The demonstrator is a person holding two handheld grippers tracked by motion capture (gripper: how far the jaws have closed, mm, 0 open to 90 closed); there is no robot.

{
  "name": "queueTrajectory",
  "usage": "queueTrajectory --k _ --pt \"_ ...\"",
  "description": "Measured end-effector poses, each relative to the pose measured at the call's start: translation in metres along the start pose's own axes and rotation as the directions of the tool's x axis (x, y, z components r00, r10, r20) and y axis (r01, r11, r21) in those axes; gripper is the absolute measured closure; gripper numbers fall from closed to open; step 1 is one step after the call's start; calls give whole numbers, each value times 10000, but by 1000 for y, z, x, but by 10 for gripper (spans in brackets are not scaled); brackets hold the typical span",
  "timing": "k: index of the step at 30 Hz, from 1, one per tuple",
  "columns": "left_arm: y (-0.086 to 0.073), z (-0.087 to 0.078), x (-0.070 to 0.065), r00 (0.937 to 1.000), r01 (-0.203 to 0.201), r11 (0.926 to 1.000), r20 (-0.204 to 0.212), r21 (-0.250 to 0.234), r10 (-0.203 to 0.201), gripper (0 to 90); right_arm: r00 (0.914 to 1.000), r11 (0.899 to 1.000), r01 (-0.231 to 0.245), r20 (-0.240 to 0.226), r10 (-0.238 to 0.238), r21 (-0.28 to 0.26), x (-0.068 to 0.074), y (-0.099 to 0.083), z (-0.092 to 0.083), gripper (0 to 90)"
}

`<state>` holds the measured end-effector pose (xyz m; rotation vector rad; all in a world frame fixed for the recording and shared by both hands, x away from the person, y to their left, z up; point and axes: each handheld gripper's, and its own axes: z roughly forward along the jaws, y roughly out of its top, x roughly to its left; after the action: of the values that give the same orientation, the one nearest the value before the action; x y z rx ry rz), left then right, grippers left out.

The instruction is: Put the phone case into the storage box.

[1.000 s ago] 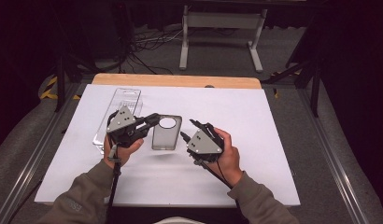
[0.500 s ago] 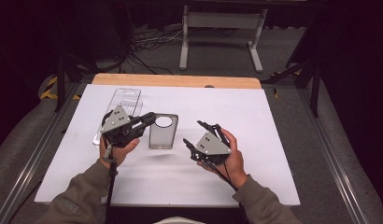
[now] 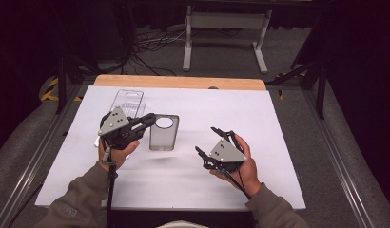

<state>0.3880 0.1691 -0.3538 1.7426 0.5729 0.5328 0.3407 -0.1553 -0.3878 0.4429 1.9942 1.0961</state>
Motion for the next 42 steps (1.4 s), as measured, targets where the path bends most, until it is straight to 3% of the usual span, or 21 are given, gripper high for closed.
queueTrajectory --k 19,30,42 --pt "3 -10 6 9998 41 9998 -216 -202 -45 818 9995 9993 -92 291 81 372 -6 -26 -23 219" --pt "5 -15 9 9994 39 9995 -352 -325 -50 818 9995 9974 -269 172 259 665 -5 -42 -28 210" --pt "6 -20 13 9992 97 9987 -377 -500 -116 817 9992 9978 -389 -56 393 541 -1 -58 -34 192"
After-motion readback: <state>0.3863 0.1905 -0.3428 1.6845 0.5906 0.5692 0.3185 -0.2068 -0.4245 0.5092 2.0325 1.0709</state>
